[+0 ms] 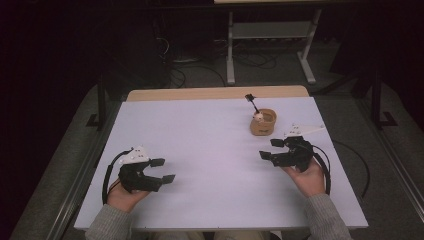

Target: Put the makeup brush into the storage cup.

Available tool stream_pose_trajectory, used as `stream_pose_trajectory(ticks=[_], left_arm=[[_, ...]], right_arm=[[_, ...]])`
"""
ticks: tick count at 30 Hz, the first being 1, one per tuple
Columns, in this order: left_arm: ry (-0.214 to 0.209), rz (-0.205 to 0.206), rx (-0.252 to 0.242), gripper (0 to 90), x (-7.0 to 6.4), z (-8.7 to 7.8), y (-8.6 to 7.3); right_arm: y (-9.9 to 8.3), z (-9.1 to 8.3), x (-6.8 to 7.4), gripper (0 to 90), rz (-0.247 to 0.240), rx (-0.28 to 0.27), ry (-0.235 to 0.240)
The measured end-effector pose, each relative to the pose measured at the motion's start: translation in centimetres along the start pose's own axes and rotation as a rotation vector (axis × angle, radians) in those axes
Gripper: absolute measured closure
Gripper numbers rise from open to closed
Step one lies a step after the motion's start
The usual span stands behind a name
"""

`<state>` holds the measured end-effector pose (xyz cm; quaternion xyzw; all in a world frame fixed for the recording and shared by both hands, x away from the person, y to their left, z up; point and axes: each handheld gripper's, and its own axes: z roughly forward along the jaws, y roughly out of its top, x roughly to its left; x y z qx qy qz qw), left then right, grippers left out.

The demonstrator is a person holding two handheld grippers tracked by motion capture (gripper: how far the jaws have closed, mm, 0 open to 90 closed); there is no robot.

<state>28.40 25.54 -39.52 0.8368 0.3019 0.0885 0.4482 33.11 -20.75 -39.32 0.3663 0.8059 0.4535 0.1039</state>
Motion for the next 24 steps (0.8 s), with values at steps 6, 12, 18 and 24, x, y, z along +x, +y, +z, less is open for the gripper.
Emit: stream_pose_trajectory(ticks=[6, 12, 18, 24], left_arm=[[0.002, -0.001, -0.002, 27.7, -0.1, 0.0, 0.0], [0.007, -0.001, -0.004, 26.3, 0.0, -0.1, 0.0], [0.006, -0.001, 0.000, 24.8, 0.0, 0.0, 0.0], [0.003, -0.001, 0.003, 22.8, -0.1, 0.1, -0.1]], right_arm=[[-0.1, -0.1, 0.5, 28.3, -0.006, -0.005, 0.005], [-0.8, 0.1, 0.9, 26.1, -0.015, -0.009, -0.018], [-1.3, 0.0, 1.2, 24.0, -0.011, -0.003, -0.012], [-1.7, 0.0, 1.5, 21.9, -0.009, -0.004, -0.009]])
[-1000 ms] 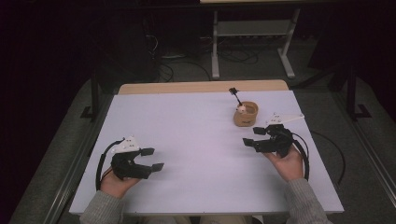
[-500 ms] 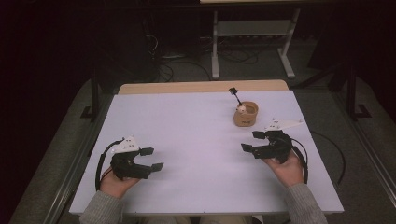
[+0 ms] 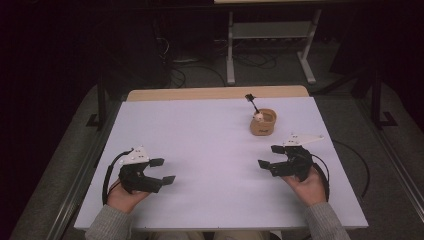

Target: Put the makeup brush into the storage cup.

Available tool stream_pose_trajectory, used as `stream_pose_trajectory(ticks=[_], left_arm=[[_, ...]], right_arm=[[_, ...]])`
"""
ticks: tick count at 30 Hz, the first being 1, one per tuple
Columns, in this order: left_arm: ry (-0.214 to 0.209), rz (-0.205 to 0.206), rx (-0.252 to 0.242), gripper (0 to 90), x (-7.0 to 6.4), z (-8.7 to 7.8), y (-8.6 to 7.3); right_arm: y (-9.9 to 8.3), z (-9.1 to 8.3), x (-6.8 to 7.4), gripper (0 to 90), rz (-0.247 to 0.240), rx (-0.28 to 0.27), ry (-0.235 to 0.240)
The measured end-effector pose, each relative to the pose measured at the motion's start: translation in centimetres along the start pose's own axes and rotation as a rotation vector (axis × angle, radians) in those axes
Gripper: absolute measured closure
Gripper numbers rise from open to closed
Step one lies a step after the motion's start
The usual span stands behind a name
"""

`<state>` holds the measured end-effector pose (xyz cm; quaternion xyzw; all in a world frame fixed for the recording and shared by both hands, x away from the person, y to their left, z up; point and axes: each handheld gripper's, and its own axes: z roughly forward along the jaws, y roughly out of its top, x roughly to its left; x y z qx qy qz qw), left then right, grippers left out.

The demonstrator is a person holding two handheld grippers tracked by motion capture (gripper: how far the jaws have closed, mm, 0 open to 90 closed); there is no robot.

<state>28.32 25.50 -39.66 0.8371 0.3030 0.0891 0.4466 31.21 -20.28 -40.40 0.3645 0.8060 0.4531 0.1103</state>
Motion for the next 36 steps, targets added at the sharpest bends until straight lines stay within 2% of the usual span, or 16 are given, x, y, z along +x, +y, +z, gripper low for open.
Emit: stream_pose_trajectory(ticks=[13, 26, 36], left_arm=[[0.003, 0.003, 0.006, 21.3, 0.0, 0.0, -0.1], [0.001, 0.005, 0.011, 21.3, -0.1, 0.1, -0.3], [0.004, 0.024, 0.039, 21.3, -0.3, 0.2, -0.7]], right_arm=[[-1.0, -0.5, 0.7, 20.9, -0.004, -0.010, 0.015], [-2.5, -0.4, 1.0, 20.9, 0.017, -0.009, 0.032], [-3.8, -0.7, 1.2, 20.6, 0.036, -0.018, 0.032]])
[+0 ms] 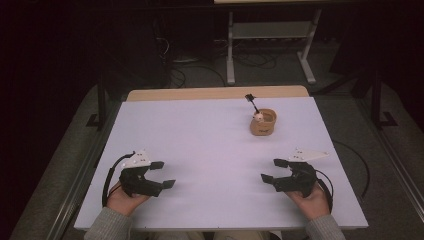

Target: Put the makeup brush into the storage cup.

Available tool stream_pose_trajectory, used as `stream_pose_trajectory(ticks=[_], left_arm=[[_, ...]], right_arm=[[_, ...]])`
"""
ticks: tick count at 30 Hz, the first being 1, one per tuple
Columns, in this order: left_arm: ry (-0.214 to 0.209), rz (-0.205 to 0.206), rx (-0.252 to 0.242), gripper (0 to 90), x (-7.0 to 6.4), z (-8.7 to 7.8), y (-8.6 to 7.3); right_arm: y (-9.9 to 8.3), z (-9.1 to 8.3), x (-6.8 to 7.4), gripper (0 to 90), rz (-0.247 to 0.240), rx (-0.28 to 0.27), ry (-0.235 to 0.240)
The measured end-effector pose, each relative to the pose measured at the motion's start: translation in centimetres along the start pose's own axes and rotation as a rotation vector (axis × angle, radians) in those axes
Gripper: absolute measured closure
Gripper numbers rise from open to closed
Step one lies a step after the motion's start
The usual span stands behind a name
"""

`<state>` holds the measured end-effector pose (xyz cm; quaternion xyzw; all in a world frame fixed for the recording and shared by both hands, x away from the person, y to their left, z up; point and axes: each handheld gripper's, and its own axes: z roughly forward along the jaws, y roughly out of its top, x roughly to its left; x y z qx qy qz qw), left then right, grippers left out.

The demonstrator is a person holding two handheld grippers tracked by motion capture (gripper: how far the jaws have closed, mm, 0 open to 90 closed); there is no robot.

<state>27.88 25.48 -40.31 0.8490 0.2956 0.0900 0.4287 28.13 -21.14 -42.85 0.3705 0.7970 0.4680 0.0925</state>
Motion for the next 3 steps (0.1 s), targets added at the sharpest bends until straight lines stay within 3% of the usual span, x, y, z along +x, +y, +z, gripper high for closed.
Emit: stream_pose_trajectory(ticks=[3], left_arm=[[-0.001, -0.004, -0.004, 21.3, 0.06, -0.07, -0.05]], right_arm=[[-0.20, -0.19, 0.01, 20.3, -0.003, -0.006, 0.000]])
